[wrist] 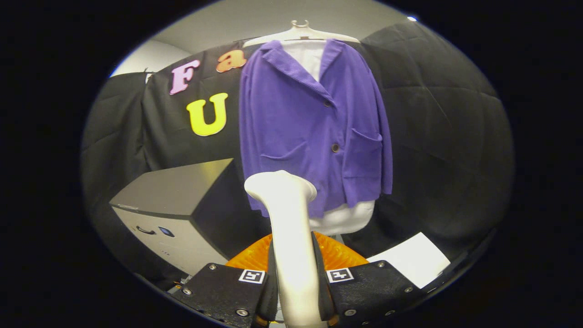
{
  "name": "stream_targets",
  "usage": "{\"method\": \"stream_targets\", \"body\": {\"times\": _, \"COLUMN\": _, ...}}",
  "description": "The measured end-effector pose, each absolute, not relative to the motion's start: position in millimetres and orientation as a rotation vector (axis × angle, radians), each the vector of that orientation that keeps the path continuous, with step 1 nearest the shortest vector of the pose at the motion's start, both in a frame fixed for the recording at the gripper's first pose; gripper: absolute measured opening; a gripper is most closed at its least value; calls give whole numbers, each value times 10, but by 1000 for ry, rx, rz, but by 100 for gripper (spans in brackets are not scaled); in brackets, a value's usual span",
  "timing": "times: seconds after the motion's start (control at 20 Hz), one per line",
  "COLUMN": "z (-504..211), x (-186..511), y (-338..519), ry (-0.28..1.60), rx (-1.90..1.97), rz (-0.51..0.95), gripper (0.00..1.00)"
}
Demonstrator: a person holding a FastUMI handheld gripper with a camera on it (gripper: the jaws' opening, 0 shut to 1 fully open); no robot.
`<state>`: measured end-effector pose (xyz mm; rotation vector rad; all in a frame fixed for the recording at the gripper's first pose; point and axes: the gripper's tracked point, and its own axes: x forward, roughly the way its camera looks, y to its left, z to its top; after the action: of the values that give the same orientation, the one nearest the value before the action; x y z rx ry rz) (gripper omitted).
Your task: Iron the clothes twice with a garment steamer, once on the left side and once on the right side.
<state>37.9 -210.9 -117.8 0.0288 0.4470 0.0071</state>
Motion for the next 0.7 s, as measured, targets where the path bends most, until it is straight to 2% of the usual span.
{"method": "stream_targets", "body": {"times": 0.35, "z": -332, "x": 306, "y": -1160, "ry": 296, "rx": -42, "rz": 98, "gripper": 36}}
{"method": "stream_targets", "body": {"times": 0.7, "z": 74, "x": 352, "y": -351, "ry": 202, "rx": -88, "rz": 35, "gripper": 35}}
